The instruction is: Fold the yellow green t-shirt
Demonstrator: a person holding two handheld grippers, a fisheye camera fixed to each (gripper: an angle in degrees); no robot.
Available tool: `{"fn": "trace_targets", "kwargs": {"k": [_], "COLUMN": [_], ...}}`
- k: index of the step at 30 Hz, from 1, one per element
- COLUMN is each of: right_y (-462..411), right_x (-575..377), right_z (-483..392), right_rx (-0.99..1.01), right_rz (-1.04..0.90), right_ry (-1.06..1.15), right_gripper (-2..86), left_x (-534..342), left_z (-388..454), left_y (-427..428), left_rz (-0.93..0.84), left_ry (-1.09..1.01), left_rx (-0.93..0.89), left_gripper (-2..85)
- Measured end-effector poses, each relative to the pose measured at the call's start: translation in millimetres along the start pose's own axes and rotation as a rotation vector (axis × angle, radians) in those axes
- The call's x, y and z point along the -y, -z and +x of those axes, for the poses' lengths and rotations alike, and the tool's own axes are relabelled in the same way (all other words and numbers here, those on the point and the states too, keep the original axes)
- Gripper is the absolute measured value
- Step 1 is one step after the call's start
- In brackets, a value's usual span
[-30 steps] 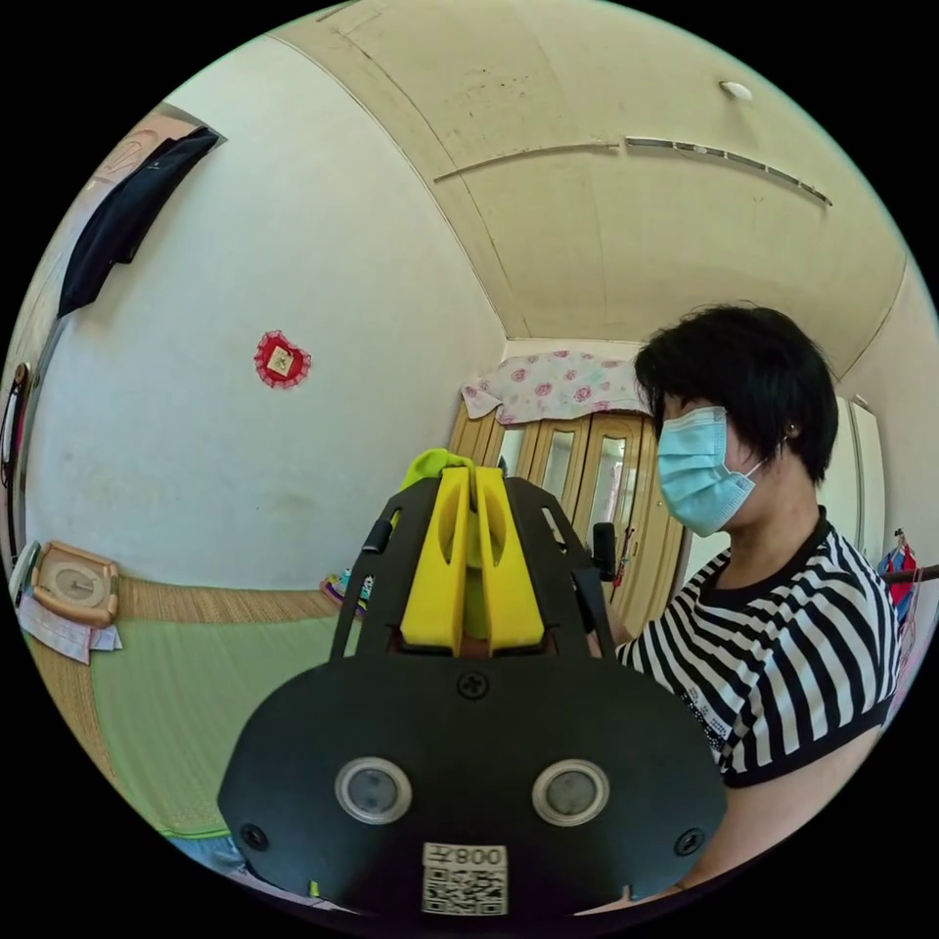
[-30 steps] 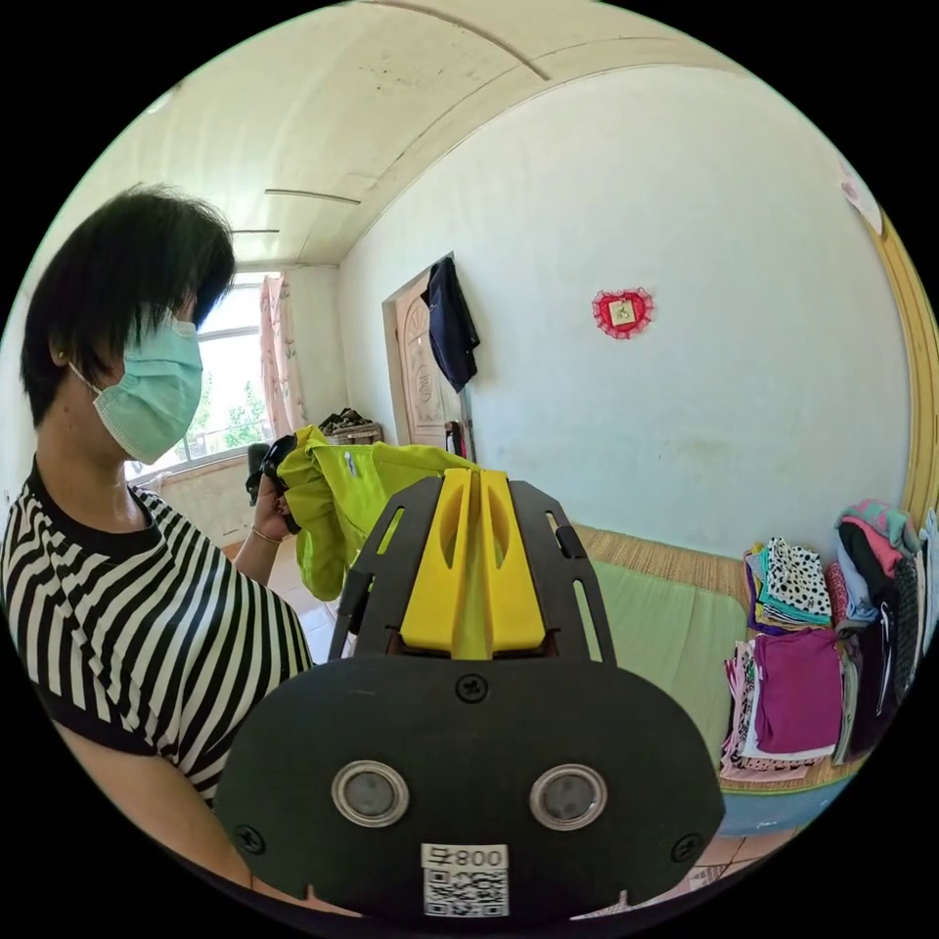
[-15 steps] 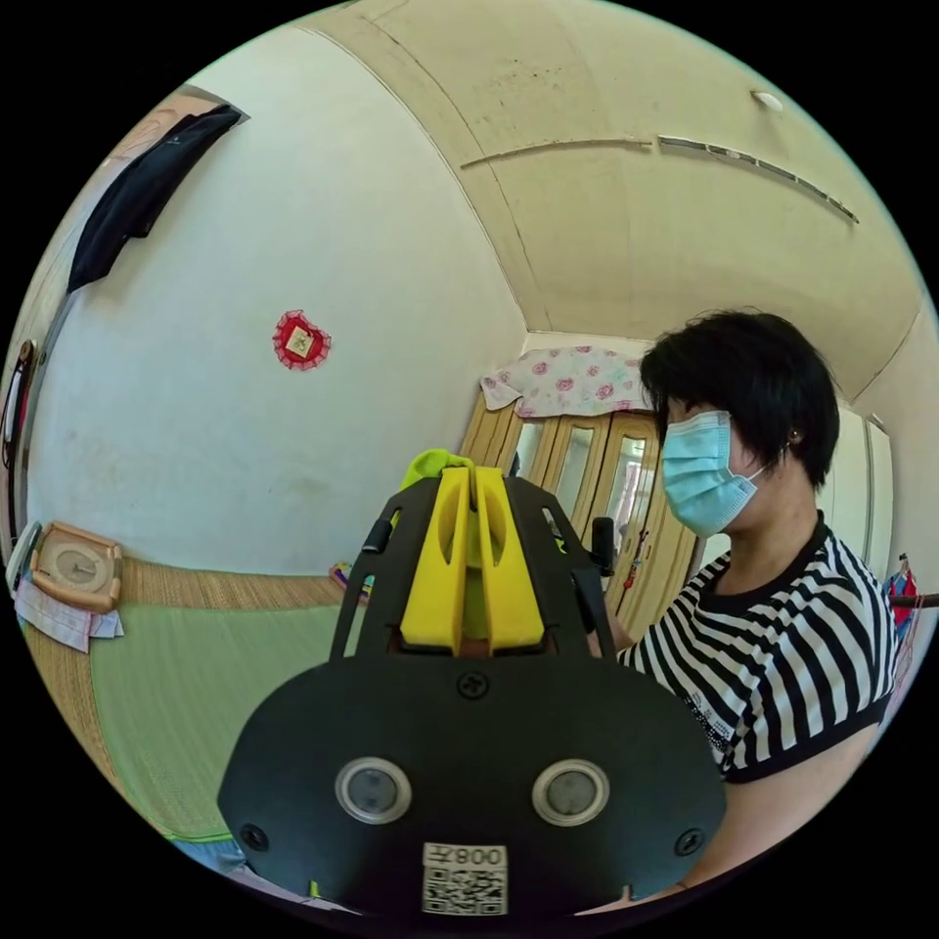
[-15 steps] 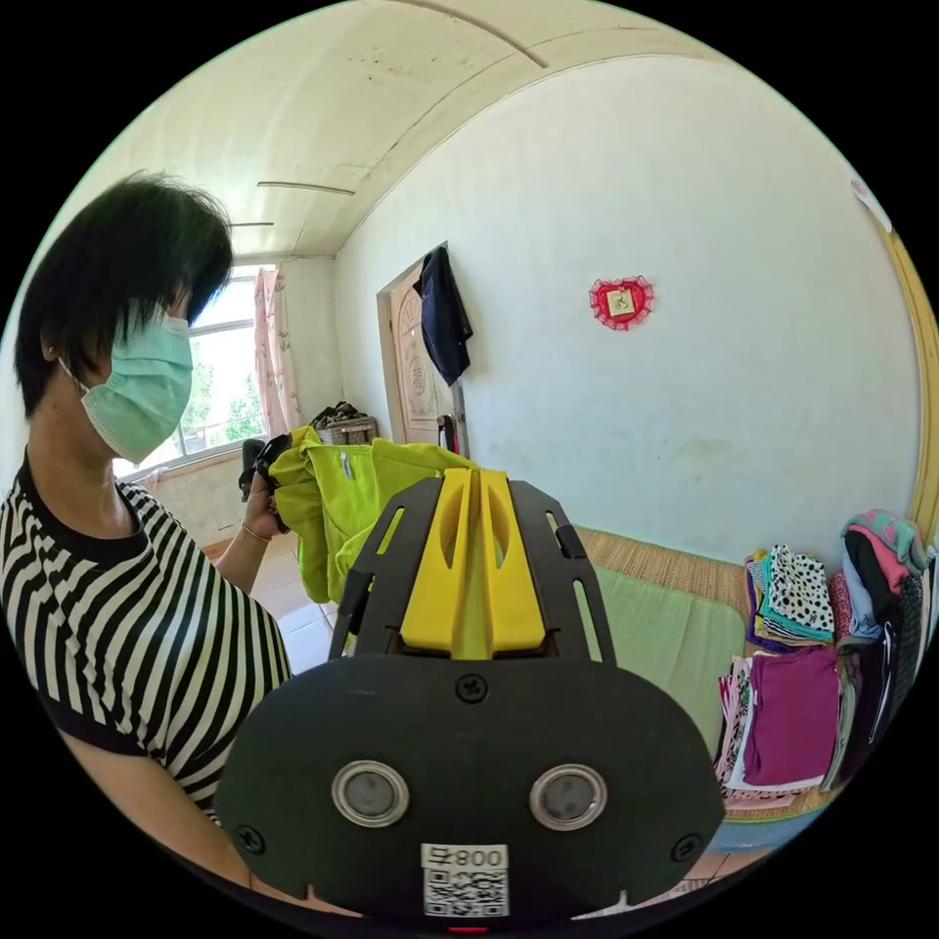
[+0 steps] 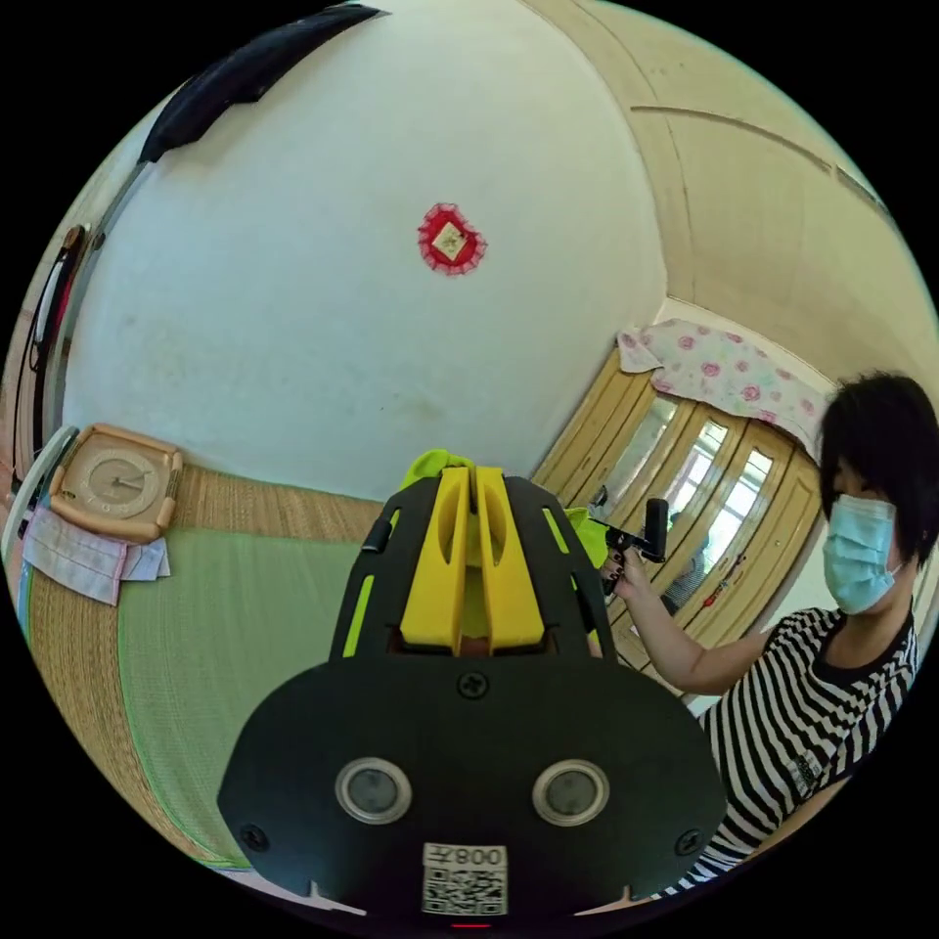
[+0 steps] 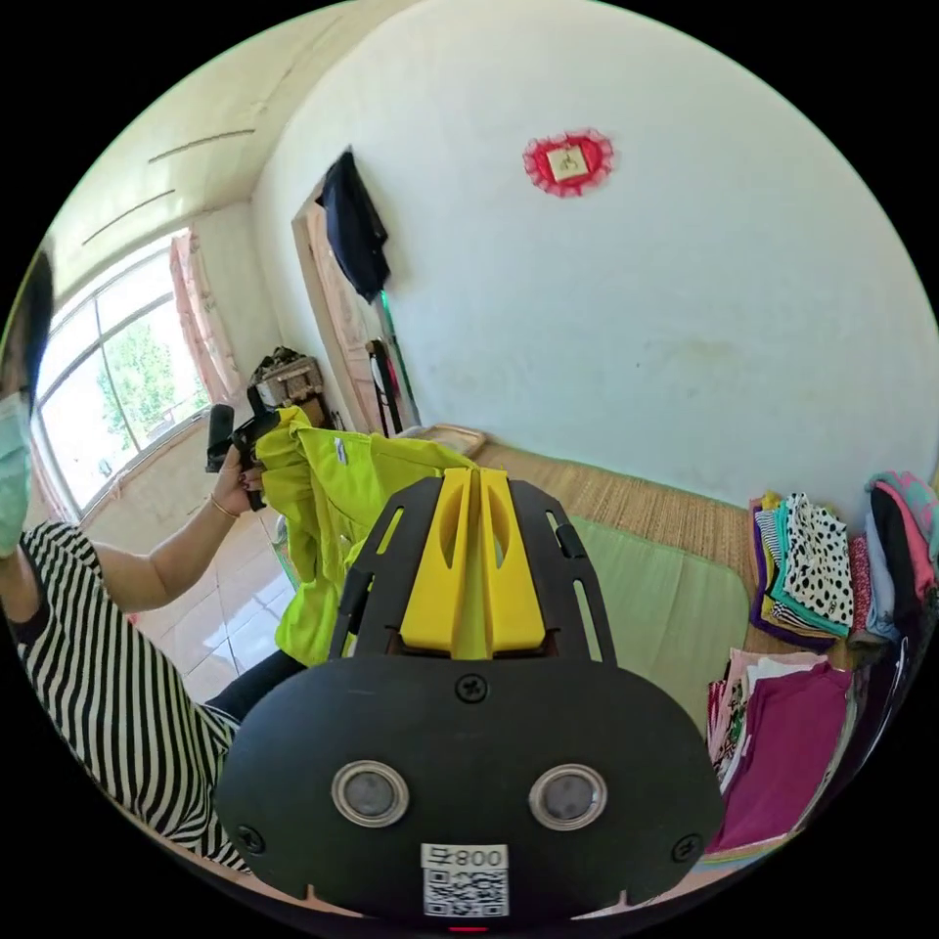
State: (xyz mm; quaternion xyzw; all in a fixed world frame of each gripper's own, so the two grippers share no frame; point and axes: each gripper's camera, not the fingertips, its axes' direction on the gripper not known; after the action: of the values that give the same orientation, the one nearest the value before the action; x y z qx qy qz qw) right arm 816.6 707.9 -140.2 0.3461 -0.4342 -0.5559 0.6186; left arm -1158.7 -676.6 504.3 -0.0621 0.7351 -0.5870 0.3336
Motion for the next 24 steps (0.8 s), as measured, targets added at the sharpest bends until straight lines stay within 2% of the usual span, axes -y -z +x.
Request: {"fn": "trace_targets", "kwargs": {"k": [4,10,12,18,24], "right_y": [-121,-255,-272,-275,-257], "right_x": [75,121,114,37,1], "right_z": [96,220,244,277,318], "right_rx": [-0.034,-0.093,-0.095,-0.083,-0.227], "right_rz": [-0.193,-0.423,-0.459,-0.541,-0.594], "right_ry": [-0.098,-0.292,-0.327,-0.415,-0.590], "right_gripper": [1.8,2.8,3.5,6.8,7.2], "left_x": [53,61,49,-2,12], "left_z": [-99,-222,-243,-287,-316], "left_y": [-88,-175,-187,-203,-219], "left_rz": [-0.129,-0.313,-0.356,-0.615,-0.625], "left_ry": [0.181,0.416,0.432,0.473,0.522], "left_rx": [0.105,0.270,0.258,0.384,0.459], "left_gripper": [2.9,5.6,6.3,7.8,8.8]}}
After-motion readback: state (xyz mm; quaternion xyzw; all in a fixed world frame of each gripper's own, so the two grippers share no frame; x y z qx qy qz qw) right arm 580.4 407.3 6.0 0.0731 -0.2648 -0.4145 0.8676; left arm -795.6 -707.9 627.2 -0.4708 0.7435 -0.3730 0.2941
